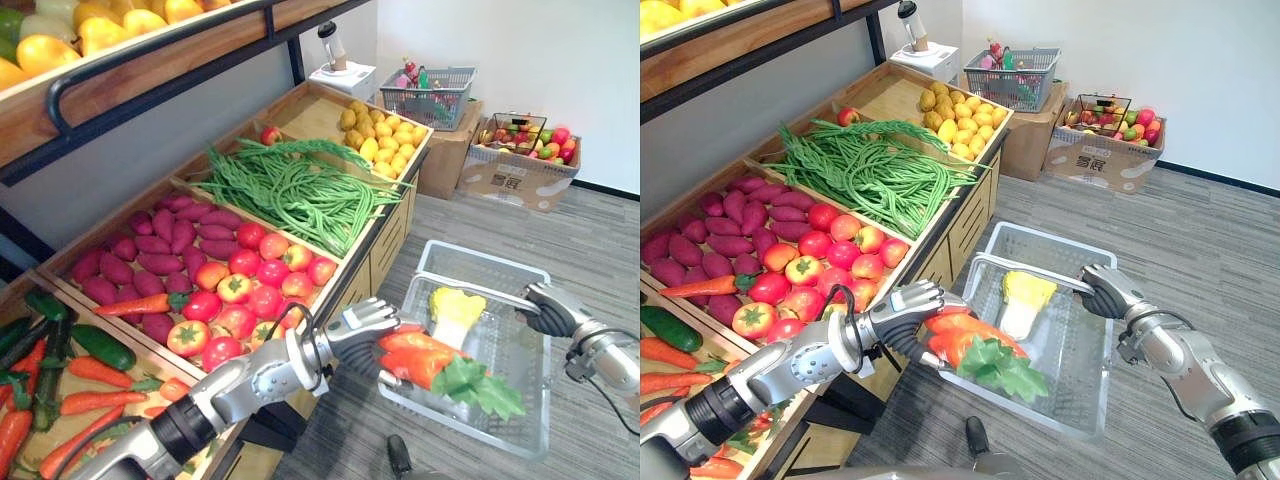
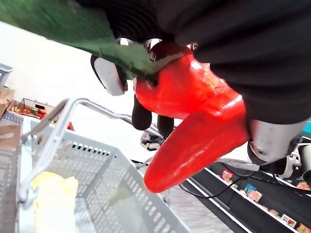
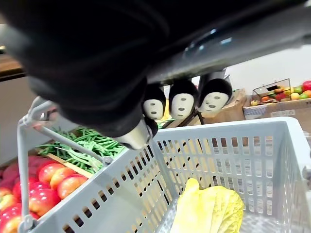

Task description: Pick vegetable in the basket

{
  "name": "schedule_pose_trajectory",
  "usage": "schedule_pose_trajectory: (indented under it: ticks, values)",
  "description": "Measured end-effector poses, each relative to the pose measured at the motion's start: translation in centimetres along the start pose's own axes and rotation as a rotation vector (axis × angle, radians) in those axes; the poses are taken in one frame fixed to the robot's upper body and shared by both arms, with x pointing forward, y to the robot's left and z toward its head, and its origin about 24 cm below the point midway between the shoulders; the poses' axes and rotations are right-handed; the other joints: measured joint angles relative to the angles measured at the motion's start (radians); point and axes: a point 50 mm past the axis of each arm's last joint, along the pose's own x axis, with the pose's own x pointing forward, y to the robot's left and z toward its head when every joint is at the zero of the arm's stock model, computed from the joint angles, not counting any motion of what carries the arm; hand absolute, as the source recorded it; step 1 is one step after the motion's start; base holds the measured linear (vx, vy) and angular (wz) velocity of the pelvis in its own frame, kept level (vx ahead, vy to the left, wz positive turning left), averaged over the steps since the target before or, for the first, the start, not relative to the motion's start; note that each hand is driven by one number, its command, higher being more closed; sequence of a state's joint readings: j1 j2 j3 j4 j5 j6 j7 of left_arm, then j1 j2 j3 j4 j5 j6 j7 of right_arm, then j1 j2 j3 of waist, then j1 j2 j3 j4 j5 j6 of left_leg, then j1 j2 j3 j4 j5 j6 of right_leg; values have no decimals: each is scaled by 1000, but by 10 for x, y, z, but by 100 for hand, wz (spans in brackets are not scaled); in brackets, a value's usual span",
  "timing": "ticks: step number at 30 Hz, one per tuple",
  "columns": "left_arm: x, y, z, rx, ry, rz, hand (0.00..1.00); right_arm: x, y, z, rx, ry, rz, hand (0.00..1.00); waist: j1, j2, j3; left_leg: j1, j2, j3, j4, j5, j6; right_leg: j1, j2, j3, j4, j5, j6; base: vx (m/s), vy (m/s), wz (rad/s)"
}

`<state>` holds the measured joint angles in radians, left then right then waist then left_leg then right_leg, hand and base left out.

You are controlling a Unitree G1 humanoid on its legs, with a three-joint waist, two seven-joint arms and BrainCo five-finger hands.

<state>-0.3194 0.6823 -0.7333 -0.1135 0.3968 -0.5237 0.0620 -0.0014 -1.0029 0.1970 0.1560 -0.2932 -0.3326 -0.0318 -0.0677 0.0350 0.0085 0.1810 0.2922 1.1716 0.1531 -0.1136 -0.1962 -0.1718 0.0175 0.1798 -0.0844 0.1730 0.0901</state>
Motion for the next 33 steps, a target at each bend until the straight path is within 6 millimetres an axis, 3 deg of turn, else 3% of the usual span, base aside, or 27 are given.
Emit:
schedule_pose_trajectory:
  ticks: [11, 19, 26, 33]
  values:
    - [5, -18, -1, -15, -21, -88, 100, 6, 7, 28, 32, -137, 76, 100, -15, 3, -37, 21, 6, 36, 7, -7, -11, -1, 17, 31, 3, 4, -5, -81, -17, -10]
    - [5, -37, -15, 6, 39, -166, 100, 10, 10, 58, 64, -281, 127, 100, -18, -2, -44, 34, 6, 54, 10, -9, -13, -7, 22, 37, 16, -10, -14, -96, -15, -7]
    - [12, -47, -29, 11, 91, -194, 100, 14, 1, 68, 84, -330, 110, 100, -19, -3, -45, 33, 12, 63, 24, -11, -16, -15, 29, 42, 25, -7, -20, -81, -11, -4]
    - [6, -59, -45, 21, 181, -245, 100, 14, -2, 76, 91, -366, 118, 100, -37, -5, -44, 39, 12, 76, 23, -11, -16, -15, 34, 52, 26, -7, -20, -91, -12, -5]
